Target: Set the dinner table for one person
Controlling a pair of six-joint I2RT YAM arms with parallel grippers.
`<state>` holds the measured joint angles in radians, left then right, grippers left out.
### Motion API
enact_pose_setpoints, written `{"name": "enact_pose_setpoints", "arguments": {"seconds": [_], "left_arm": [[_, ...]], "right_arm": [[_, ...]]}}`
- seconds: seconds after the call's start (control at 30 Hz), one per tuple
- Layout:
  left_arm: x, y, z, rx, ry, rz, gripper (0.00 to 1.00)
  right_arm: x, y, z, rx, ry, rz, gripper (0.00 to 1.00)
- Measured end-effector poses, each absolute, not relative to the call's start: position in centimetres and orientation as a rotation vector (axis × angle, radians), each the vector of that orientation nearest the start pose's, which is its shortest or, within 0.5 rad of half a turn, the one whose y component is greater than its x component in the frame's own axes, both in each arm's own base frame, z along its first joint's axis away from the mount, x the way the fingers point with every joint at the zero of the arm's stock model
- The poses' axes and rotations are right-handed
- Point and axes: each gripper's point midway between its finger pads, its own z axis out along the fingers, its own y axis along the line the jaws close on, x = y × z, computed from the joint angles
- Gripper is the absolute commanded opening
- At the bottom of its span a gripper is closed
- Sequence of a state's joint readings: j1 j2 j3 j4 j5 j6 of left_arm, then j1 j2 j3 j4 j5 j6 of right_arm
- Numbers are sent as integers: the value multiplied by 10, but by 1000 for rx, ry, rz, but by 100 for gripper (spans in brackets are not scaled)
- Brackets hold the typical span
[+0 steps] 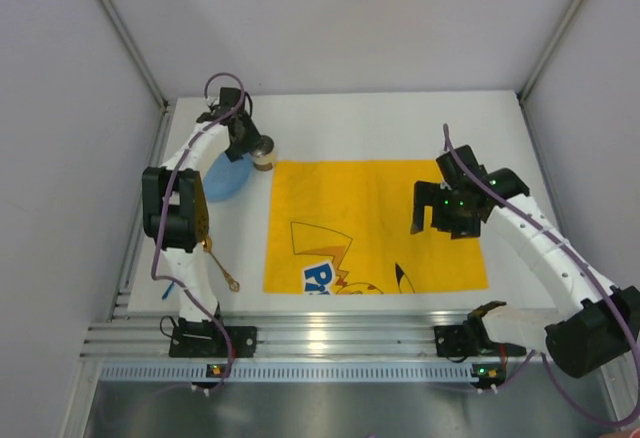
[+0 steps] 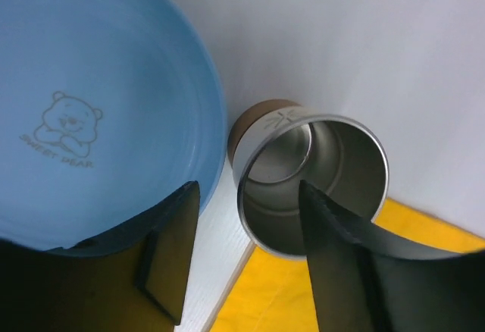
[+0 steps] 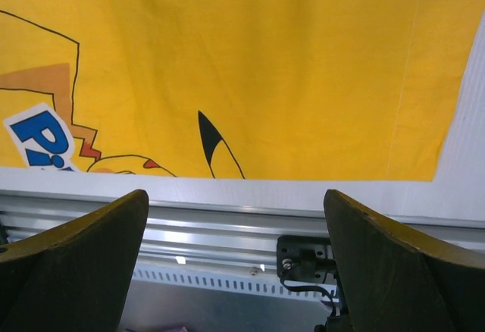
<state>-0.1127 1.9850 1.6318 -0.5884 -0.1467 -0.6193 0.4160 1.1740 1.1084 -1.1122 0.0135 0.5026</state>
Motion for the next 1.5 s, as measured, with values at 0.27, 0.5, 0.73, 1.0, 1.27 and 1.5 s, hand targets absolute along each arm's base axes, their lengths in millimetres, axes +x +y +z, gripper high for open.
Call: {"name": "enact_pose_setpoints", "arguments": {"seconds": [0.27, 0.5, 0.73, 1.0, 1.27, 1.5], "left_arm": [[515, -58, 78, -662, 2472, -102, 0], [530, -69, 124, -561, 2429, -132, 0], [503, -140, 167, -288, 2429, -139, 0], [384, -267, 195, 109, 2463, -274, 0], [320, -290, 230, 195, 2423, -301, 0], [282, -304, 239, 268, 2399, -265, 0]], "right_arm": [[205, 106, 147, 103, 2807, 181, 100], [220, 118, 172, 48, 2756, 255, 100], [272, 180, 248, -58, 2571, 621, 100], [307, 221, 279, -109, 2477, 829, 100], [291, 214, 213, -44, 2628, 782, 100], [259, 206, 159, -17, 2777, 687, 100]]}}
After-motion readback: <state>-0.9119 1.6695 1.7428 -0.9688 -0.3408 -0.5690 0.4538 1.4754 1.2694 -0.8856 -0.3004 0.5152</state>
